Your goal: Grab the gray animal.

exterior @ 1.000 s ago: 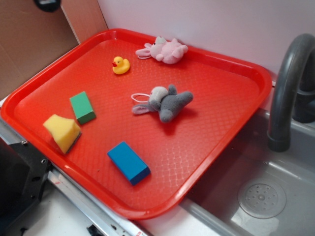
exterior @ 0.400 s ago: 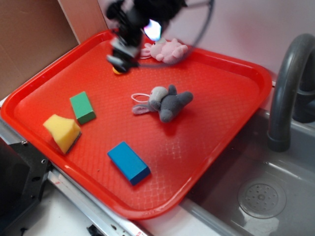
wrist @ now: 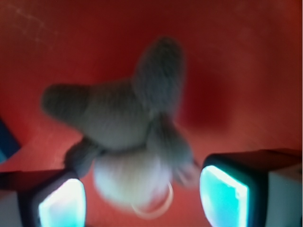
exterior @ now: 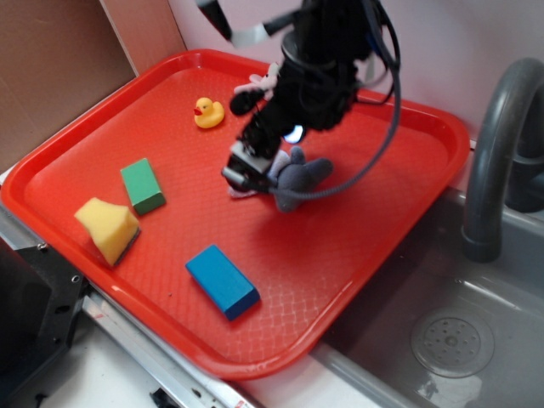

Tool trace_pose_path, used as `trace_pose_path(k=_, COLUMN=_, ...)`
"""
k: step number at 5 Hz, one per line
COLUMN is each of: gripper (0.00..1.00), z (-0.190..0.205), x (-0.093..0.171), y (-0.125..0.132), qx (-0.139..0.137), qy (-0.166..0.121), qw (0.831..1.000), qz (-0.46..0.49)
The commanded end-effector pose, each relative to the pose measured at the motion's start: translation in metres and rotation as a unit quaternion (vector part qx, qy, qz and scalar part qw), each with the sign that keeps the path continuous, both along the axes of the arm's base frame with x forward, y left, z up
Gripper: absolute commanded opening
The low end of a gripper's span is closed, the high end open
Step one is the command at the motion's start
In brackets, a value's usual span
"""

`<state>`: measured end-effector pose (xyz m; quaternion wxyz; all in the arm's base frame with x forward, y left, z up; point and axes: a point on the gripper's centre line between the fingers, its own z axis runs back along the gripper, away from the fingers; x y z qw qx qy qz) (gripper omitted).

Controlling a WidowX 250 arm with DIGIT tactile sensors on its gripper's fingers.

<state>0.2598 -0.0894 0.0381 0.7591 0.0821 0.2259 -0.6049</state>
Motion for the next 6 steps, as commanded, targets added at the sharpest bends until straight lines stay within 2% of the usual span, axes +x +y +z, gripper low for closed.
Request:
trace_pose_path(k=1, gripper=1.00, z=-0.009, x=-0.017, y=-0.008, qx=-0.021, qy=0.007, qw=0.999, qz=-0.024)
trace_pose_path(k=2, gripper=0.00, z=0.002, x=-0.020, y=-0.005, qx=-0.034, qy=-0.037, qw=0.998, qz=0.035)
trace_pose_path(k=3, gripper=0.00, z=0.032, x=-0.021, y=0.002, qx=-0.039, qy=-0.108, qw=0.982, qz=0.153)
trace_pose_path(k=4, gripper=0.00, z=0.068, x=-0.032, y=0.016, qx=-0.078, qy=-0.189, qw=0.941, qz=0.270)
trace_pose_path(k=5, gripper=0.00, z=0.099, x=-0.041, y=0.035, qx=-0.050, qy=-0.218, qw=0.897, qz=0.382)
trace_pose_path(k=6, gripper=0.00, z=0.131, x=-0.049, y=0.050, qx=-0.060, qy=-0.226, qw=0.836, qz=0.496)
